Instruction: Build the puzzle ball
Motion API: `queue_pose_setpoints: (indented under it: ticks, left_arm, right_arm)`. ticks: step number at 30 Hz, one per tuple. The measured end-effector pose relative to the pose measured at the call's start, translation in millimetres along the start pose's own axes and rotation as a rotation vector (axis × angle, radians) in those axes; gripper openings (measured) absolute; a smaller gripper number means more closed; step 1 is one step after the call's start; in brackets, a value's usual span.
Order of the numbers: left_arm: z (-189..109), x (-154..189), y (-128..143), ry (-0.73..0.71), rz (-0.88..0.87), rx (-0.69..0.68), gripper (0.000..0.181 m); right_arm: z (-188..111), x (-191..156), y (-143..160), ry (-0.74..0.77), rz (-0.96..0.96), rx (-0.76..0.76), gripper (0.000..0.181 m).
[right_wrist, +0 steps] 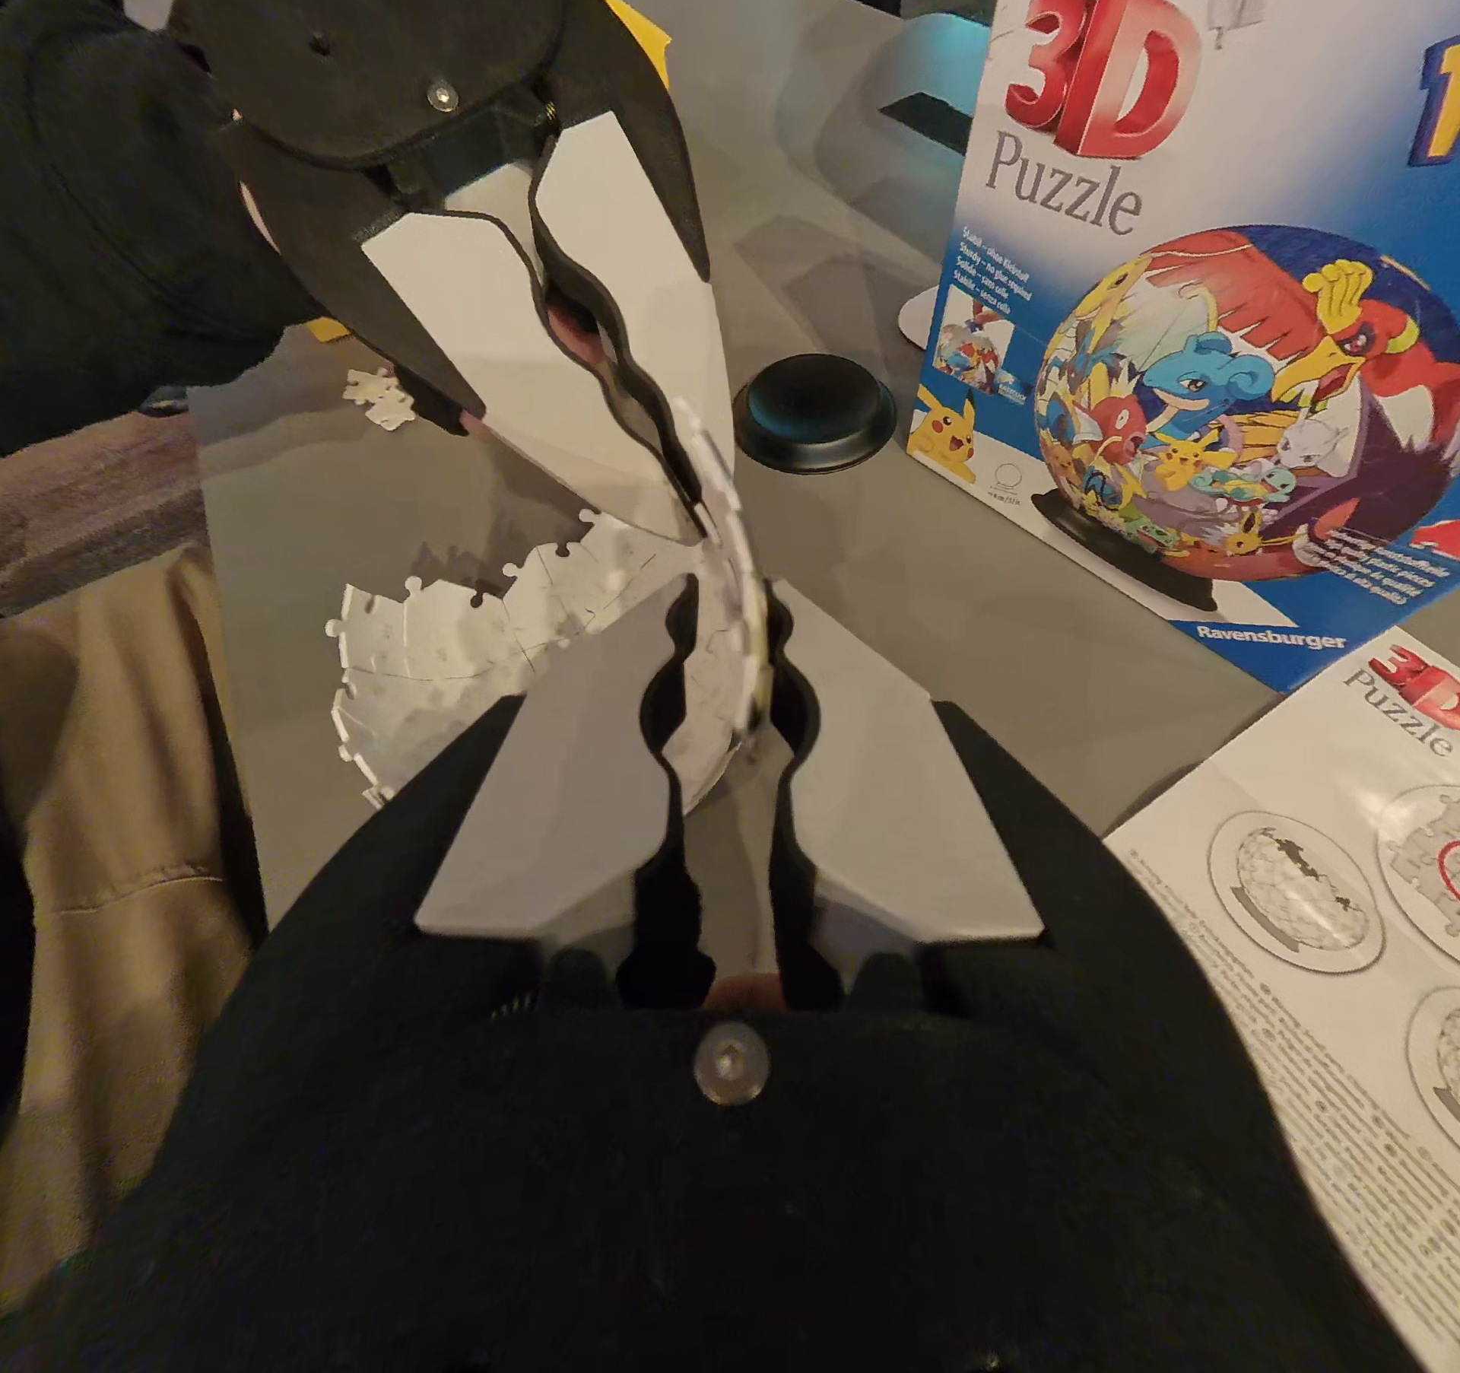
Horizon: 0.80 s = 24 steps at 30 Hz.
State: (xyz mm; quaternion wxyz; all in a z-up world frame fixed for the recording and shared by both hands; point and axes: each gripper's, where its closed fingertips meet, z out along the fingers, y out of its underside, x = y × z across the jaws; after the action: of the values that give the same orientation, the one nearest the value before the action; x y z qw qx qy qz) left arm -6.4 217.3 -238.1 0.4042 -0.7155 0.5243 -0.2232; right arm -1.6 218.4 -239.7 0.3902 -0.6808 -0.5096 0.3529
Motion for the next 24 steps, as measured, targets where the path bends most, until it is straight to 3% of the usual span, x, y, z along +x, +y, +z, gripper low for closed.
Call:
queue_pose_setpoints:
  ticks: [3, 24]
  left_arm:
    - [-0.2, 0.0, 0.5, 0.004, 0.000, 0.009, 0.002]
    - [1.4, -3.0, 10.0, -0.018, -0.001, -0.003, 0.007]
  right_arm:
    - [0.9, 1.8, -0.2, 0.020, -0.022, 0.007, 0.003]
    - [6.4, -0.2, 3.0, 0.071, -0.087, 0.009, 0.001]
